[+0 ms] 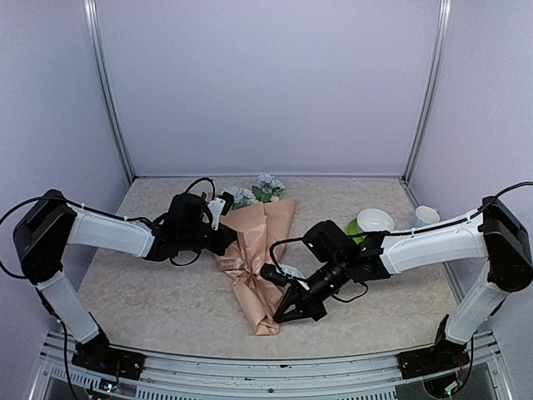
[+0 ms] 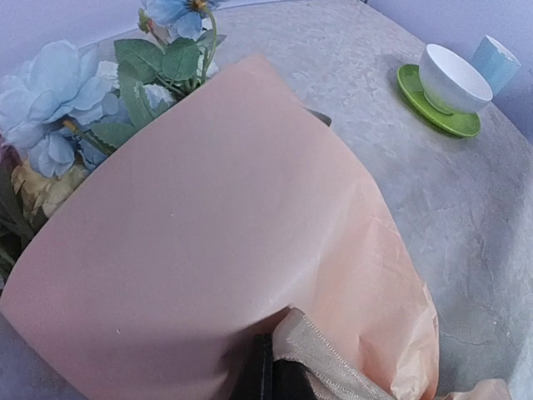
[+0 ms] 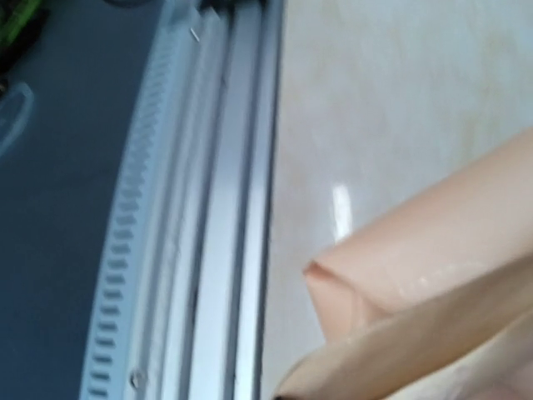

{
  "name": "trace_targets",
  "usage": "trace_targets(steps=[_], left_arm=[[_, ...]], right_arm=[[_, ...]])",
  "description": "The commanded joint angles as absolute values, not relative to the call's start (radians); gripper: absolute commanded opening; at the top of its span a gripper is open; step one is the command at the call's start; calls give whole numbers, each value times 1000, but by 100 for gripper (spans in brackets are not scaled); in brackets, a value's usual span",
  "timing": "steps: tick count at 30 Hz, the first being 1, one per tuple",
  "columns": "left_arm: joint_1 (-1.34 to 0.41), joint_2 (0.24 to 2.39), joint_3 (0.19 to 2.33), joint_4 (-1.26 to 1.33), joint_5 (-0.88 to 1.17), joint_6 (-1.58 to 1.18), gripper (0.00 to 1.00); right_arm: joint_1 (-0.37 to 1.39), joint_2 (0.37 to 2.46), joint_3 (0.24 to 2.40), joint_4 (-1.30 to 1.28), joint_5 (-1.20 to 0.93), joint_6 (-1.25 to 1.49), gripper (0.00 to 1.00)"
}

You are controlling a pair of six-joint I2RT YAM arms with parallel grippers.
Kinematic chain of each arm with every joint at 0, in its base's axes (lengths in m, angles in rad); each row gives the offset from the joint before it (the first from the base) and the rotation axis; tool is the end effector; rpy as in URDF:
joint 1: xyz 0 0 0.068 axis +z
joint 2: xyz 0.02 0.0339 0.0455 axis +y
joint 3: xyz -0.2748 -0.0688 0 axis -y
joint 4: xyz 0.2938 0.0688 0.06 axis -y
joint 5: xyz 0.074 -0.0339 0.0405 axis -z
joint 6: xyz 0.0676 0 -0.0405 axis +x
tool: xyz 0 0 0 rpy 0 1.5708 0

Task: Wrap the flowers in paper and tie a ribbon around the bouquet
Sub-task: Tie the half-tied ribbon around the folded bouquet.

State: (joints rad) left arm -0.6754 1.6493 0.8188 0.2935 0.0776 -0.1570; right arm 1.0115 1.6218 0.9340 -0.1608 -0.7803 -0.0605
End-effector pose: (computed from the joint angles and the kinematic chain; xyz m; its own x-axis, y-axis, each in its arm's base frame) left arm 0.3132 -0.2576 0.1387 -0.4999 0.2008 -0.8425 0.6046 0.7774 -0.1735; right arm 0.1612 0.3471 0.1562 -0.3461 -0.6338 -0.6917 -0.8717 -0.0555 0.4869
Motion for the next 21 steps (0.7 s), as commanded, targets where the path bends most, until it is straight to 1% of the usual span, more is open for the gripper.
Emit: trace_targets(steps=[1,7,10,14,21], left_arm=[[-653,1725,882,353,91,-120,0],[-631,1765,888,352,41,-117,0],[-615,1772,884,349,32,-113,0],[-591,1778,880,340,39,-111,0],[-586,1765,870,339,53,-104,0]], right_arm=[[1033,1654,859,-132,-794,-14,0],[1050,1717,795,-78,-808,26,0],[1058,1748,778,-94,-811,24,0],[1059,1736,735,-79,-823,33,0],[1057,1718,757,-109,-806,20,0]])
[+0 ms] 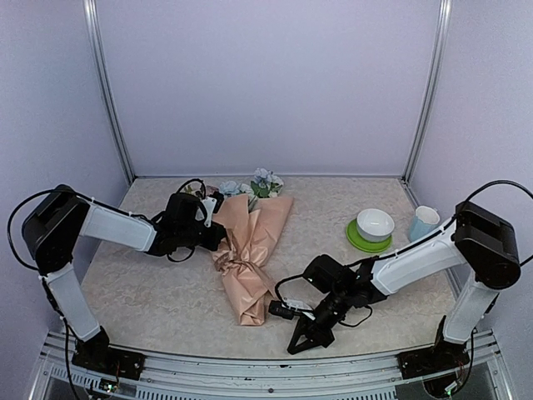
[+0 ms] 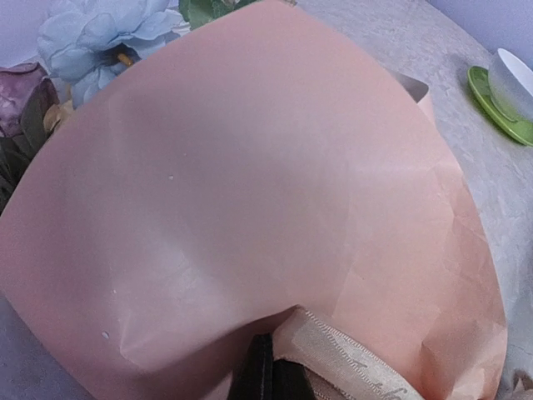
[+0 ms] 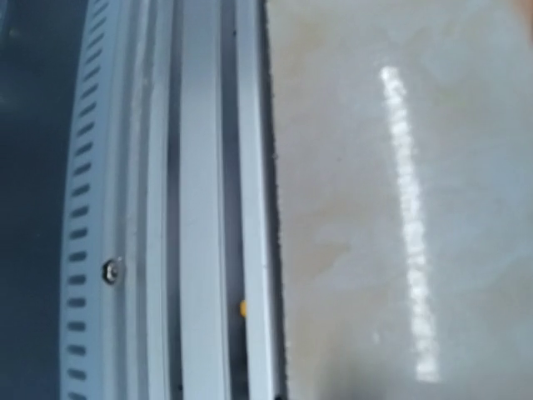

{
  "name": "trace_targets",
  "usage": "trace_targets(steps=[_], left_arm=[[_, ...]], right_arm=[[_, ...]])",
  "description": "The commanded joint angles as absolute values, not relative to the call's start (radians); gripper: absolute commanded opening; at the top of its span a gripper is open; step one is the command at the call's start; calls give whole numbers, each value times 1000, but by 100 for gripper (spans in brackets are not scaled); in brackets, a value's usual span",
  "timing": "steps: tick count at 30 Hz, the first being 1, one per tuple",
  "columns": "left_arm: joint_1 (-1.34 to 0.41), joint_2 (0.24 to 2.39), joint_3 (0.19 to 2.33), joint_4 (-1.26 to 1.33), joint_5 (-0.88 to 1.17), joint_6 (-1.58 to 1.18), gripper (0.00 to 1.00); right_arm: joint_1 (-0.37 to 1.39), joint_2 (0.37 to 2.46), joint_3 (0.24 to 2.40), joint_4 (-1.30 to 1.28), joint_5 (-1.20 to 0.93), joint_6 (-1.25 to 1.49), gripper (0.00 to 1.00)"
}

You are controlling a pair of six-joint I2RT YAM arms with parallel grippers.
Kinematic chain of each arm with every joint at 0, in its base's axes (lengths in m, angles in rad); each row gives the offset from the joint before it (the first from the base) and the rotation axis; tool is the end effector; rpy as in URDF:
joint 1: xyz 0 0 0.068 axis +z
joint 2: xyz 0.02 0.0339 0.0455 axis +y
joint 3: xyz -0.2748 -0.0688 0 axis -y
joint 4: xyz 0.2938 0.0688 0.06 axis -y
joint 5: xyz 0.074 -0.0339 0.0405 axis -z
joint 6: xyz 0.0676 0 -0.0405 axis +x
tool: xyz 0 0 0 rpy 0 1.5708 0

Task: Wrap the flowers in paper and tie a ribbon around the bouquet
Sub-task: Tie the half-tied ribbon around the folded bouquet.

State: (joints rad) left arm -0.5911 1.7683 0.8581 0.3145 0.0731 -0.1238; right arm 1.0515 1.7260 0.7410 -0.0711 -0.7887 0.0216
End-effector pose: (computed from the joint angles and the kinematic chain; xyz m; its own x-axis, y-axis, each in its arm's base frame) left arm 0.3449 -0.2374 0.1084 -0.5372 0.2122 -0.8164 0.5438 0.8270 -0.1429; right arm 0.1245 0.3145 0.0675 -0.4488 -0.7545 -0.4788 -0.7757 0.0629 0.6280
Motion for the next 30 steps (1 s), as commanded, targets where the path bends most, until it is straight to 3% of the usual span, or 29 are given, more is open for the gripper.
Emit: trace_targets(steps=[1,9,16,22,30], left_arm=[[-590,1760,867,339,78,-100,0],[-682,1597,749,385,93,-132,0],[-801,1309,524,435,-81,-299,0],[-808,1278,408,437,-93,-411,0],[-802,1266,461,395,-138,-345,1]], right_arm=[[1056,1716,774,-126,-799,10,0],[995,1610,877,-129,-713,-14,0],[890,1634,942,-65,-514,37,16],[877,1694,1032,-24,-487,43,26],[877,1738,1069,-1,-497,68,31]])
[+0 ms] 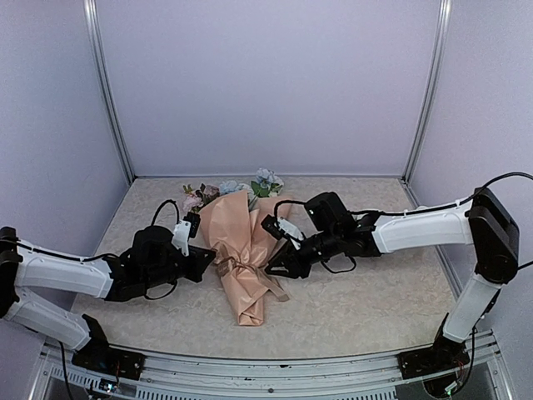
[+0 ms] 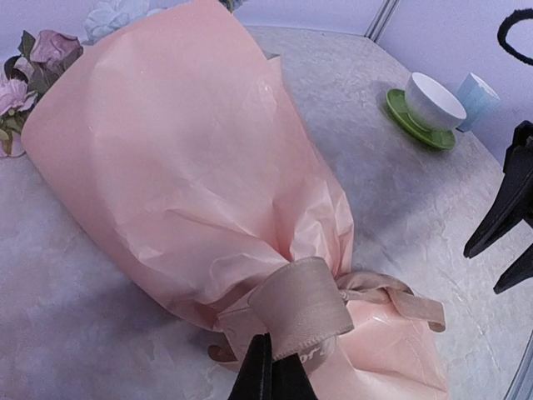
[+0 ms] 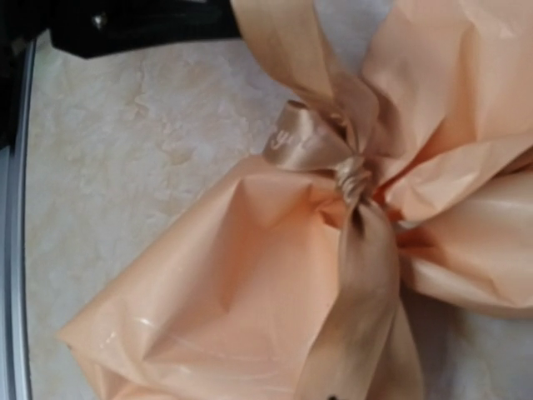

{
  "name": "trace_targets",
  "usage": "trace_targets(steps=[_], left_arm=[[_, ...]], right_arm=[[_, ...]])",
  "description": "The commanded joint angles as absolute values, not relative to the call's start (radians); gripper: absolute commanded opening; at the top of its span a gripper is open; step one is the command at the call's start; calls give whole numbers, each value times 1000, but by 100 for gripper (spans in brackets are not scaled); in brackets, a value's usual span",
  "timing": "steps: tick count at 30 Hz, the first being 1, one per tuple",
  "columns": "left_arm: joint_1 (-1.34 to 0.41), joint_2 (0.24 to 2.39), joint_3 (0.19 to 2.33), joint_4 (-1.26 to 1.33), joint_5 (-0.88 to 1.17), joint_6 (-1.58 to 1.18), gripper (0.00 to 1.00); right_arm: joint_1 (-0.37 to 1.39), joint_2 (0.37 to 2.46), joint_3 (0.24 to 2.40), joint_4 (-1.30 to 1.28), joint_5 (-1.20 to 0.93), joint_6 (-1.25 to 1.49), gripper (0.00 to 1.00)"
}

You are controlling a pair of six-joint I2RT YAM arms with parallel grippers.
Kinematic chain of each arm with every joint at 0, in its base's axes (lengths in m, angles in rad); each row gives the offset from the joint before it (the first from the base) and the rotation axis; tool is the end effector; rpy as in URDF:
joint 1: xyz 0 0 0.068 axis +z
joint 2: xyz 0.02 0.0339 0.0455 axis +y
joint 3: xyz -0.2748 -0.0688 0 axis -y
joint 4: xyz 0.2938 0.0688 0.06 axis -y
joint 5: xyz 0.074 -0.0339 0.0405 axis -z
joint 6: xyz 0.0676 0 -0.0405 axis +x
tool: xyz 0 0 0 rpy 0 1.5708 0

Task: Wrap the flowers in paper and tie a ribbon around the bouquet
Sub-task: Tie the half-tied ribbon around the folded bouquet.

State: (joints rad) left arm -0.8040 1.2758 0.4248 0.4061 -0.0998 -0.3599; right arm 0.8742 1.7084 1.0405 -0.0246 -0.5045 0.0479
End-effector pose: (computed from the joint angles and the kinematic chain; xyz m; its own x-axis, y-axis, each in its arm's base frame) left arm 0.2175 -0.2160 0.1343 -0.5099 0.0241 -0.8599 0.5071 0.8159 -0.2778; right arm 0.2496 0.3493 0.1658 -0.4528 -0.4759 -0.7540 -0.8895 0.2995 0.3451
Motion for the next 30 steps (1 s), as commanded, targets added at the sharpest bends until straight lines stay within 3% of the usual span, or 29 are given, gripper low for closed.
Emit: trace_targets(steps=[1,7,10,12,20,28,30], left_arm=[[-801,1267,456,399,-130,-344,1],[-802,1313,561,387,-95,-211,1],[-801,1359,641,382,-65,-147,2],[-798,1389,669,393,-24,-126,2],[-784,1528,776,374,161,-92,9],[-758,1569,785,398,252,-107,7],[-756,1569,783,399,260,-106,5]], right_arm=[[877,1740,1070,3,-499,68,32],[877,1788,1173,34,-542,43,43],[873,1831,1240,67,-555,24,61],[869,1859,1281,83,-567,19,64],[825,1912,1332,95,-575,61,65],[824,1976,1346,107,-596,51,67],[820,1989,1352,111,-620,47,61]])
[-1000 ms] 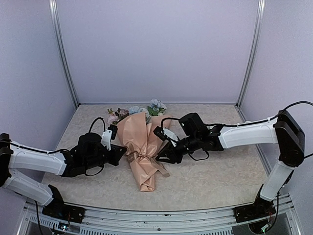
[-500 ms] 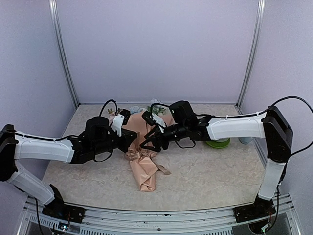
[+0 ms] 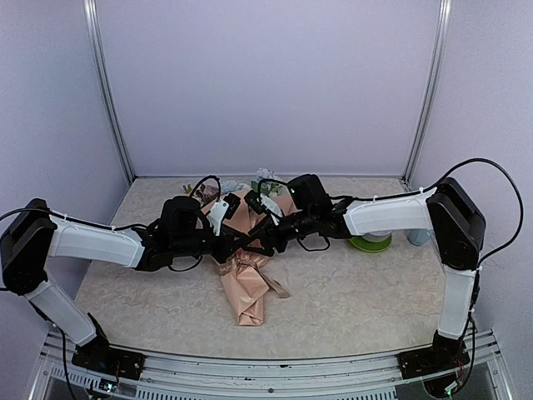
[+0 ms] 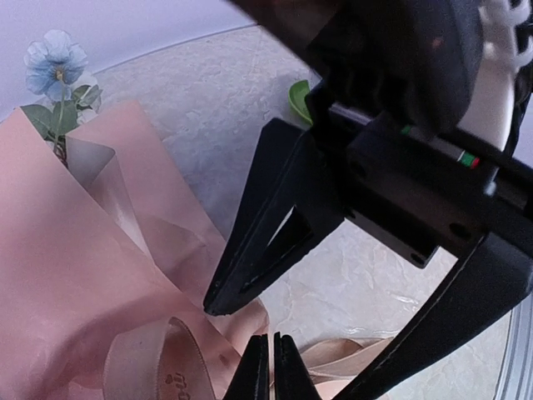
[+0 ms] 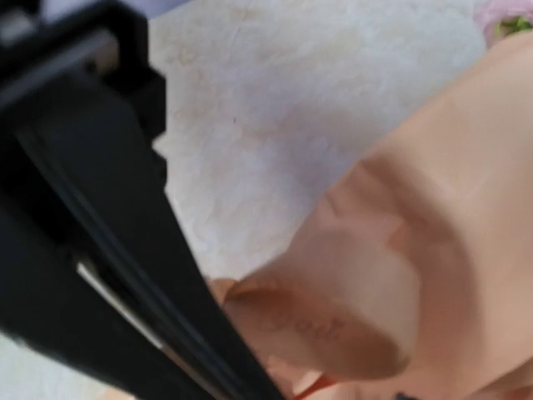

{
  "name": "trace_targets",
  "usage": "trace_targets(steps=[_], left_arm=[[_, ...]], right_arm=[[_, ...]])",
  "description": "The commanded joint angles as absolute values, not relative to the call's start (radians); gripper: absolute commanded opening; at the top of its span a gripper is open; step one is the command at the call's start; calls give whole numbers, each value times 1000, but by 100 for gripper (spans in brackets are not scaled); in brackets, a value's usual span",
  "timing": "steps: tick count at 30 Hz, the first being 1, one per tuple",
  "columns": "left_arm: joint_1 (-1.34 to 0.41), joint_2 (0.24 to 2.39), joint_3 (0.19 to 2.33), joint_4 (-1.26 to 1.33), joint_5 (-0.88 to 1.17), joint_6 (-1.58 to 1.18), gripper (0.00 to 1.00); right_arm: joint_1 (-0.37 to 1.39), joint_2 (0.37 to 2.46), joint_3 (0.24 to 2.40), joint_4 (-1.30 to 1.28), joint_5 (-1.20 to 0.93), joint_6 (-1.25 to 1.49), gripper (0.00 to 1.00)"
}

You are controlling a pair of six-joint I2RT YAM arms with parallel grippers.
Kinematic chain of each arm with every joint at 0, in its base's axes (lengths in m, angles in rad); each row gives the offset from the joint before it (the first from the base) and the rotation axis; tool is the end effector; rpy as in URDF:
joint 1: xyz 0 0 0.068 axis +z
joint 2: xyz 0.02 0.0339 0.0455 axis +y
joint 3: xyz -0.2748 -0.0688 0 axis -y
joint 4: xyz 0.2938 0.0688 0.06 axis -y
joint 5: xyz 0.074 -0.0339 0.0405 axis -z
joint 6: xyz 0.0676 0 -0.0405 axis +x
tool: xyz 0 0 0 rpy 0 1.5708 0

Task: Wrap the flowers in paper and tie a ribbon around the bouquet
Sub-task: Tie the half-tied ribbon around the folded bouquet.

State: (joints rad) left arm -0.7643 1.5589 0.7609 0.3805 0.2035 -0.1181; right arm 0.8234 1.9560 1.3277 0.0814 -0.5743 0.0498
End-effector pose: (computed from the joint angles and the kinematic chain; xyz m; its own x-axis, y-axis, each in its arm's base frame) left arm 0.2742 -0.2818 0.1630 -0.3862 0.2104 -0.8981 0.7710 0.6082 -0.1891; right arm 0.3183 0.3975 0.1760 -0.3994 -0.3695 -0.8390 -0.9124 0.2491 0.3247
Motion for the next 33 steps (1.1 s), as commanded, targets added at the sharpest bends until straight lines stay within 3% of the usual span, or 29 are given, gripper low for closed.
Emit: trace_targets(steps=[1,5,14,16,19,21,27,33], left_arm=[[-755,1569,781,398,263,-105,4],[-747,1560,774,391,257,-106,5],[-652,1338,801,175,247,-146,43],[-636,1295,778,94,208,-180,43],[-612,1243,691,17,212,-253,26],[-606,1230,618,24,247,-280,20],[-603,1334,574,190,312,-246,29],[-589,1483,634,217,413,-213,30]], right_arm=[[817,1995,1357,111,-627,47,57],[806,2000,1356,122,-618,49,55],[794,2015,1368,150,-667,98,55],[793,2019,1376,141,-667,100,54],[794,2020,1385,126,-672,100,51],[794,2017,1381,129,-677,103,51],[795,2020,1379,124,-686,108,50],[796,1997,1346,130,-674,114,50]])
